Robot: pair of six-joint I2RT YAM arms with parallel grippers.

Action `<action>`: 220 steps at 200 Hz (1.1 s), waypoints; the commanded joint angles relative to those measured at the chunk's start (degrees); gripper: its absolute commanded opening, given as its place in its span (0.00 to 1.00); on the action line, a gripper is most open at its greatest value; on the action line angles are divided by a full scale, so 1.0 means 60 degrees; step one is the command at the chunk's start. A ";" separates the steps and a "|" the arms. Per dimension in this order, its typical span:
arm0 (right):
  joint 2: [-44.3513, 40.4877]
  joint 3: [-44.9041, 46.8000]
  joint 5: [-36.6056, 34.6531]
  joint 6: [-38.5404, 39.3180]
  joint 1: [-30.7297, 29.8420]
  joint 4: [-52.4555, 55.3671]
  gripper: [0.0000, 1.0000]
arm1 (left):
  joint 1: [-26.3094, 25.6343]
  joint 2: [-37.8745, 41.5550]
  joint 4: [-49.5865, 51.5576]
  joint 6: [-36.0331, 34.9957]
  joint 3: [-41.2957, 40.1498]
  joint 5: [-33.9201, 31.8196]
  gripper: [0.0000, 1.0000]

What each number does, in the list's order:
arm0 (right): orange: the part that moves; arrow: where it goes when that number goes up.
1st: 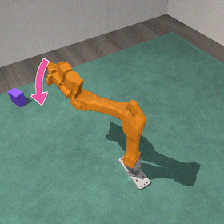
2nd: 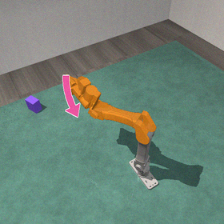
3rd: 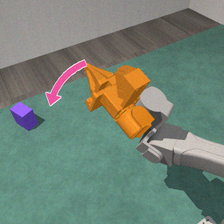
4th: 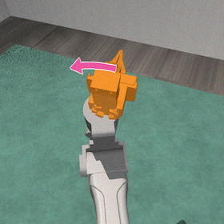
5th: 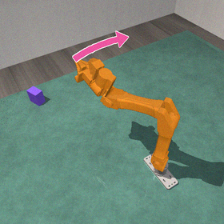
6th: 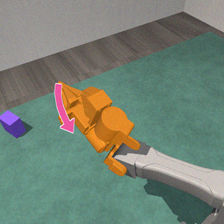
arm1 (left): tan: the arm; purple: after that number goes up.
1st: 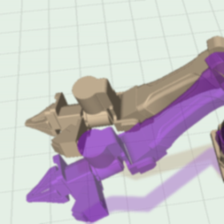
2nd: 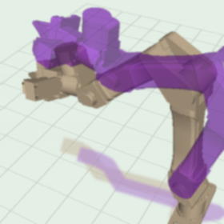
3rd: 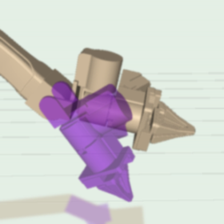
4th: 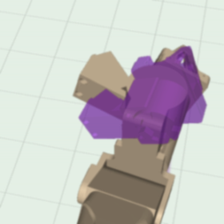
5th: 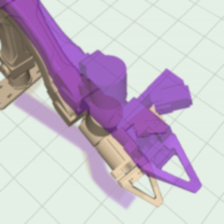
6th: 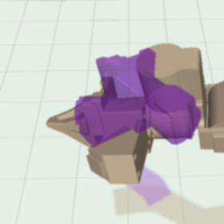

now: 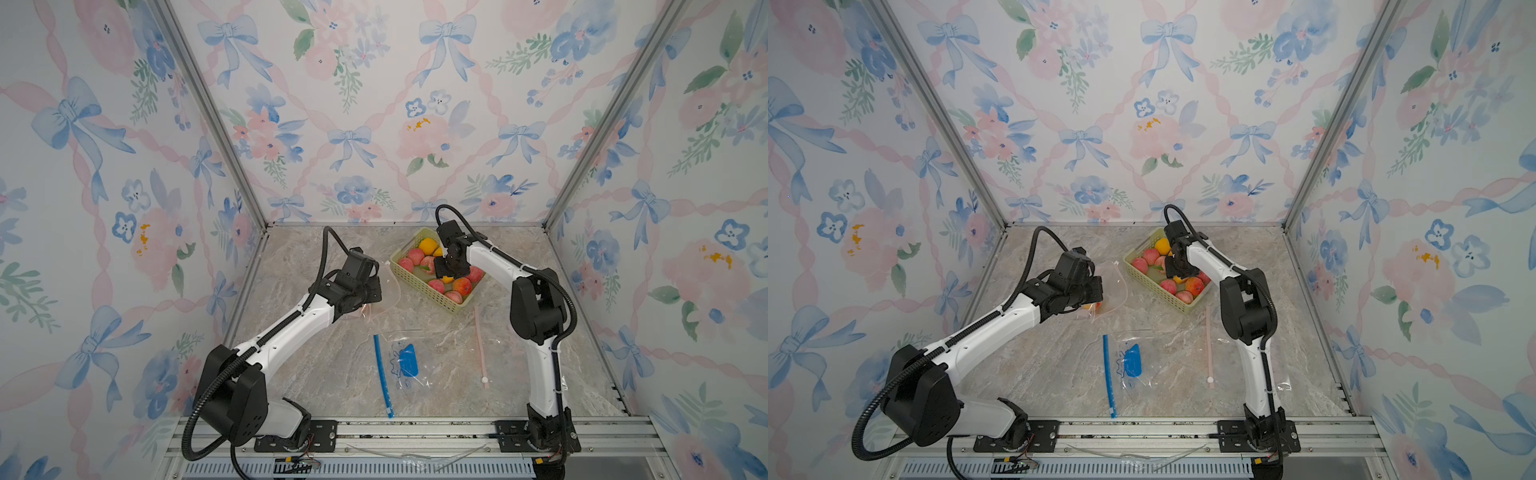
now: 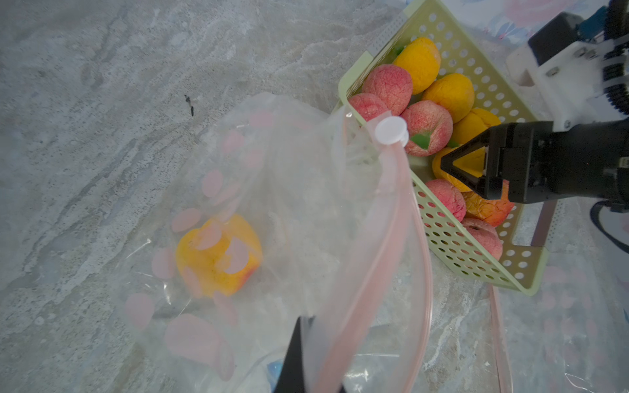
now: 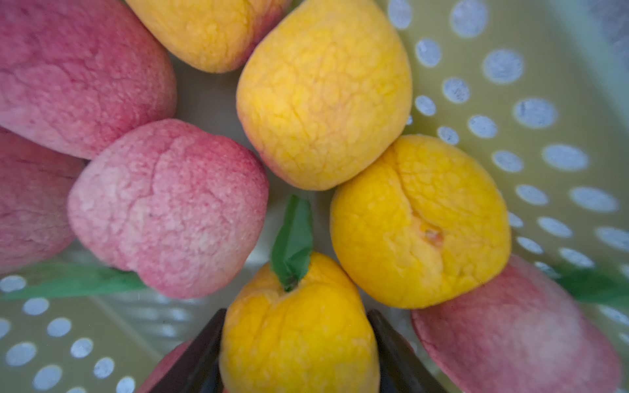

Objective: Place the peach in a zip-top bag and seal the zipper
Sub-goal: Pick up the peach from the basket, then place the peach in the zipper food storage bag.

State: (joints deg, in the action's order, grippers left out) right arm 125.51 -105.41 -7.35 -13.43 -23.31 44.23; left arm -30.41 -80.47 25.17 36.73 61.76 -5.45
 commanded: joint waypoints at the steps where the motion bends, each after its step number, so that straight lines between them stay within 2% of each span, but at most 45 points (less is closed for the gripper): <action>1: -0.1045 0.0281 -0.0078 -0.0024 -0.0069 -0.0110 0.54 | -0.0043 -0.0148 -0.0100 0.0081 0.0125 0.0132 0.00; 78: -0.3460 0.1613 0.0514 -0.0338 -0.0590 -0.0887 0.49 | -0.0058 -0.0169 -0.0240 0.0140 0.0087 0.0279 0.00; 131: -0.4922 0.2667 0.1695 -0.1223 -0.1941 -0.2134 0.47 | -0.0054 -0.0318 -0.0322 0.0145 0.0134 0.0450 0.00; 174: -0.4821 0.2793 0.2038 -0.1810 -0.3015 -0.2995 0.46 | -0.0058 -0.0295 -0.0357 0.0108 0.0167 0.0543 0.00; 220: -0.3906 0.2645 0.2191 -0.2148 -0.3660 -0.3422 0.46 | -0.0058 -0.0120 -0.0351 0.0104 0.0113 0.0695 0.00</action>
State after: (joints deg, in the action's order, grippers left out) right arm 98.19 -89.27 4.54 -24.05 -43.97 25.76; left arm -30.41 -81.87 23.66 36.73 61.78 -2.66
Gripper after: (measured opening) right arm 0.572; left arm 0.047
